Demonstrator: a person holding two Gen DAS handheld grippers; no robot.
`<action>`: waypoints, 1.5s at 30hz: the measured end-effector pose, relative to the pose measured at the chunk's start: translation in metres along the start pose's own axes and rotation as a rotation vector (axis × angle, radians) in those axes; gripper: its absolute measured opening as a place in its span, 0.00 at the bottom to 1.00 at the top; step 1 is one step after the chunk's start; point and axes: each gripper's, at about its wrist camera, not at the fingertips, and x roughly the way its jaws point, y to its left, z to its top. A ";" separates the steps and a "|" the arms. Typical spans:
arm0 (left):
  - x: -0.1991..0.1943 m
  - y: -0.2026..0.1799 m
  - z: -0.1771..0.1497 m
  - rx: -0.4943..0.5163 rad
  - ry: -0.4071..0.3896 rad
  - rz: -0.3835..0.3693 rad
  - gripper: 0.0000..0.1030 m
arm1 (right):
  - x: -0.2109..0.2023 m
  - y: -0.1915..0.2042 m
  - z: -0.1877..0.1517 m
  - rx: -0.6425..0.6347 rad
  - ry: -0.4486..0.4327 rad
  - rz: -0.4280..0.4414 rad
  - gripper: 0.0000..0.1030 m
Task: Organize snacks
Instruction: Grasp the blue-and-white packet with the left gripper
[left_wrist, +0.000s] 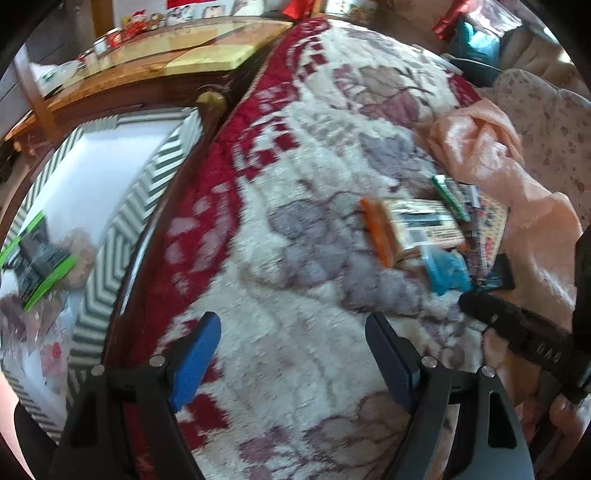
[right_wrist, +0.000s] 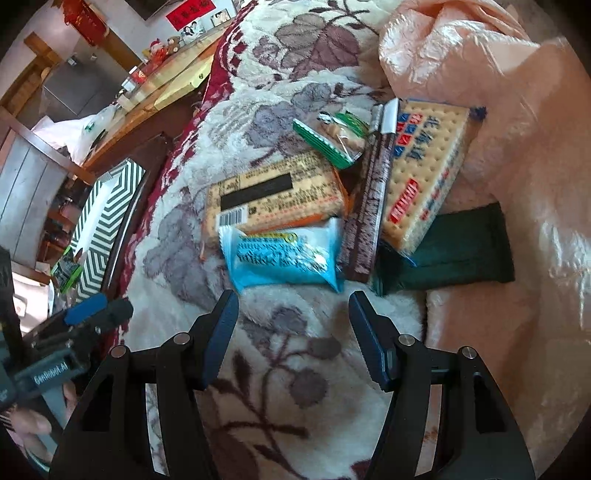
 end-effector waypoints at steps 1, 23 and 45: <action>0.000 -0.006 0.003 0.016 -0.004 -0.017 0.80 | -0.001 -0.002 -0.002 -0.004 0.004 -0.003 0.61; 0.054 -0.148 0.032 0.716 0.104 -0.250 0.70 | -0.030 -0.045 -0.018 0.039 0.007 -0.014 0.60; 0.077 -0.151 0.052 0.564 0.170 -0.312 0.35 | -0.041 -0.048 -0.017 0.050 -0.013 0.035 0.60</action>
